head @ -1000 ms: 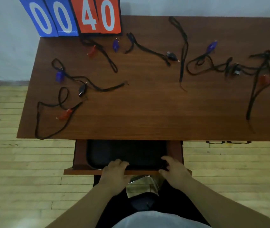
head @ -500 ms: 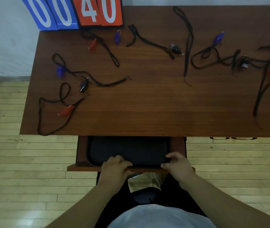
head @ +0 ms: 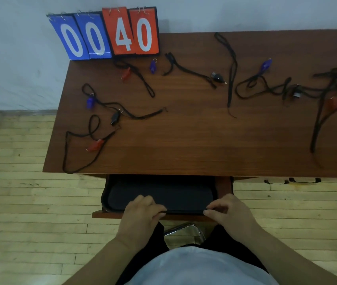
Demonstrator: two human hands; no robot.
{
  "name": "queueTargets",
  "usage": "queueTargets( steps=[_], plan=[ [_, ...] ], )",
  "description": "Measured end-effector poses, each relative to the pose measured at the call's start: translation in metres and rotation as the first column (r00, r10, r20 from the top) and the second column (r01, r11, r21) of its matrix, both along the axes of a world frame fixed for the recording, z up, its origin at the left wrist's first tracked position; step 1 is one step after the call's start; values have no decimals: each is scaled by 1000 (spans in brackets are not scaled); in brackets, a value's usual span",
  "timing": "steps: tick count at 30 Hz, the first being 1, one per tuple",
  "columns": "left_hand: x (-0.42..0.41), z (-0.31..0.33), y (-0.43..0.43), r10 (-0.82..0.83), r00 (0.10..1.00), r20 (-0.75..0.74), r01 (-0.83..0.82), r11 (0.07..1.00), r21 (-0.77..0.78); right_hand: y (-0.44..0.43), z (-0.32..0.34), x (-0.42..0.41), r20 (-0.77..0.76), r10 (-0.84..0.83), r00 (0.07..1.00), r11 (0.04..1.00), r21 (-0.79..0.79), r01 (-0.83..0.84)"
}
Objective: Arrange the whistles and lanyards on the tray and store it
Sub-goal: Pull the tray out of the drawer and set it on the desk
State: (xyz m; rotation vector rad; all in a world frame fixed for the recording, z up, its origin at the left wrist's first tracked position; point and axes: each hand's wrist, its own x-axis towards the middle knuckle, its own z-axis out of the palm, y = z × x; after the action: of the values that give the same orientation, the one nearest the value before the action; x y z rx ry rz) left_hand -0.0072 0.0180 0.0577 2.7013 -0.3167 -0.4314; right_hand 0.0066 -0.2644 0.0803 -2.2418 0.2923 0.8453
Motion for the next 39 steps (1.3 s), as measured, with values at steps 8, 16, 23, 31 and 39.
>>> queueTargets(
  steps=[8, 16, 23, 31, 39],
  plan=[
    [11, 55, -7, -20, 1000, -15, 20, 1000, -5, -12, 32, 15, 142, 266, 953, 964, -13, -267],
    [62, 122, -24, 29, 999, -29, -32, 992, -124, 0, 86, 60, 280, 290, 915, 943, 82, -324],
    [95, 189, -43, 84, 996, -10, -84, 973, -213, -15, 157, 100, 311, 264, 913, 945, 104, -309],
    [139, 243, -60, -10, 987, 163, 42, 980, -195, -39, 202, 125, 628, 164, 761, 973, 25, -230],
    [125, 167, -82, -192, 981, -24, 186, 967, -172, -70, 137, 98, 505, 311, 805, 947, -89, -309]
  ],
)
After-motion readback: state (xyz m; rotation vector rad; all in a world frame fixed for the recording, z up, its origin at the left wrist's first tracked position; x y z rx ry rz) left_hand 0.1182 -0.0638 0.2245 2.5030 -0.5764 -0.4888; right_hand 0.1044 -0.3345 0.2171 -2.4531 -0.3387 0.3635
